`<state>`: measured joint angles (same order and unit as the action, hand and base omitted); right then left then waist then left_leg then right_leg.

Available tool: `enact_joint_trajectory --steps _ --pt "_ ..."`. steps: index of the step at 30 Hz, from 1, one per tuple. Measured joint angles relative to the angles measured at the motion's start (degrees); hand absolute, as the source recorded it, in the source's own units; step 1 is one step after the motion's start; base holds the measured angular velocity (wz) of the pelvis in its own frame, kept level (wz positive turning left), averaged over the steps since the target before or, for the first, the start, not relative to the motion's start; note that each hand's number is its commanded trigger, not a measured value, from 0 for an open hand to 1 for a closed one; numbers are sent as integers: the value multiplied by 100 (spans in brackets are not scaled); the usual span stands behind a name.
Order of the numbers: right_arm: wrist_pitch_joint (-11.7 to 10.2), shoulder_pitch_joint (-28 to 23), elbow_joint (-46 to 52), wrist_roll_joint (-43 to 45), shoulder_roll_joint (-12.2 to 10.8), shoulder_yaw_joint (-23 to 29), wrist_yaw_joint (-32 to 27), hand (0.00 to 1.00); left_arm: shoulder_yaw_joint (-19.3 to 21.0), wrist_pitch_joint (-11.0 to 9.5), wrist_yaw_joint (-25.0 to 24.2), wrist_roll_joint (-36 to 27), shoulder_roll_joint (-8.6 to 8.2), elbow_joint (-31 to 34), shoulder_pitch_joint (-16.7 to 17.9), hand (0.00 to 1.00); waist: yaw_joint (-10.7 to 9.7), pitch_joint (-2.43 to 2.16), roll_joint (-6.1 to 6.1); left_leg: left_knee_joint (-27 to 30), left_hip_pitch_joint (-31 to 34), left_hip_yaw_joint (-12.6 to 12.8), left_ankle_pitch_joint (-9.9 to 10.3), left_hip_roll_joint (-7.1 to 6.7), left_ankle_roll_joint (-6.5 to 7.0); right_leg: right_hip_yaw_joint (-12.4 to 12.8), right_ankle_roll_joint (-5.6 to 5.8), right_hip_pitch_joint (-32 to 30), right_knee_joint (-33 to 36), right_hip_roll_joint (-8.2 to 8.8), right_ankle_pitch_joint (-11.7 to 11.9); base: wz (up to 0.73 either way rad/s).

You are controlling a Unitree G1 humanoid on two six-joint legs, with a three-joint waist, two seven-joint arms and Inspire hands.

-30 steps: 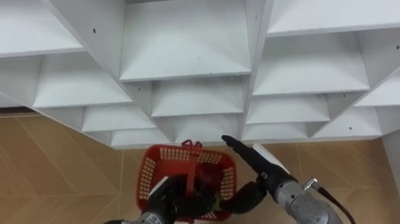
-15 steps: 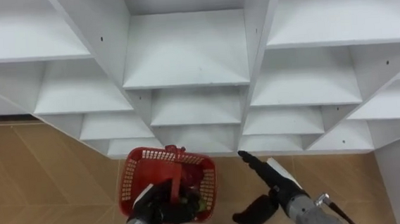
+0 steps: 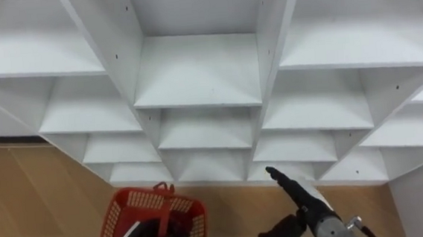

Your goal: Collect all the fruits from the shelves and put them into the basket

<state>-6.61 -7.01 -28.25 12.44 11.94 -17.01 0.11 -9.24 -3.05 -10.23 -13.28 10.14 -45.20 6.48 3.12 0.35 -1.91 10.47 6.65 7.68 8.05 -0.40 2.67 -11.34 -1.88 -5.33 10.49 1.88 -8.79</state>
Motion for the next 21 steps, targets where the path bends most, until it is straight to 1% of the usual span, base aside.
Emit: enact_joint_trajectory --steps 1,4,6,7,10,11,12,13,16,18,19,20,21 --pt "-26 -77 10 4 5 80 -5 0 29 0 8 16 7 37 101 100 0 -17 -27 -39 -111 0 10 -6 0 -1 7 103 -52 -2 1 5" --pt "-33 -291 48 -89 9 212 -40 0 28 0 21 46 1 67 228 100 8 -32 -45 -105 -289 -2 23 -20 -2 11 27 274 -79 -5 -3 0" --pt "-42 -519 223 -101 30 319 -43 0 45 -5 81 42 -2 132 282 100 8 -31 -27 -107 -338 -1 37 -22 0 22 33 348 -81 -5 -7 -2" --pt "-94 -554 214 -153 48 328 -44 0 91 -11 91 33 -2 139 282 100 7 -28 -22 -109 -348 11 37 -21 0 40 33 359 -77 -8 -6 -4" --pt "-108 -668 204 -406 52 459 -26 0 243 -12 105 45 -10 141 291 100 -77 -14 -1 -135 -473 8 48 -23 -2 25 40 475 -87 -6 -13 0" --pt "-116 -738 177 -641 42 574 -25 0 336 -36 115 40 -11 137 317 100 -119 5 8 -140 -540 7 69 -24 -2 18 46 552 -97 -5 -31 0" --pt "-117 -806 149 -902 29 679 -26 0 396 -82 138 39 -9 134 363 100 -140 4 11 -140 -602 7 83 -31 -3 17 55 580 -88 2 -63 0" --pt "-118 -858 83 -1110 27 756 -30 0 429 -107 175 42 -10 133 418 100 -158 2 10 -140 -648 8 99 -33 -5 21 61 612 -91 5 -88 0" --pt "-118 -988 -120 -1233 -10 940 -12 0 496 -108 223 49 -14 127 533 100 -168 -8 -16 -140 -716 9 123 -31 -15 22 60 668 -102 1 -110 0" --pt "-124 -1078 -446 -1387 -24 1058 -31 0 551 -108 250 47 -14 -1 633 100 -200 -13 -25 -142 -788 8 132 -31 -22 12 60 771 -111 -2 -109 0" --pt "-123 -1100 -535 -1427 -31 1073 -50 0 568 -108 263 48 -13 -36 663 100 -204 -11 -27 -143 -816 8 137 -31 -25 4 60 804 -120 -3 -109 3" --pt "-122 -1144 -698 -1466 -33 1079 -84 0 599 -108 292 47 -9 -84 729 100 -215 -23 -32 -144 -848 5 146 -33 -28 -3 61 867 -182 -8 -108 0" --pt "-119 -1170 -813 -1475 -33 1090 -103 0 623 -108 318 47 -7 -126 766 100 -220 -20 -33 -147 -865 4 149 -32 -29 -2 61 882 -183 -9 -108 0"
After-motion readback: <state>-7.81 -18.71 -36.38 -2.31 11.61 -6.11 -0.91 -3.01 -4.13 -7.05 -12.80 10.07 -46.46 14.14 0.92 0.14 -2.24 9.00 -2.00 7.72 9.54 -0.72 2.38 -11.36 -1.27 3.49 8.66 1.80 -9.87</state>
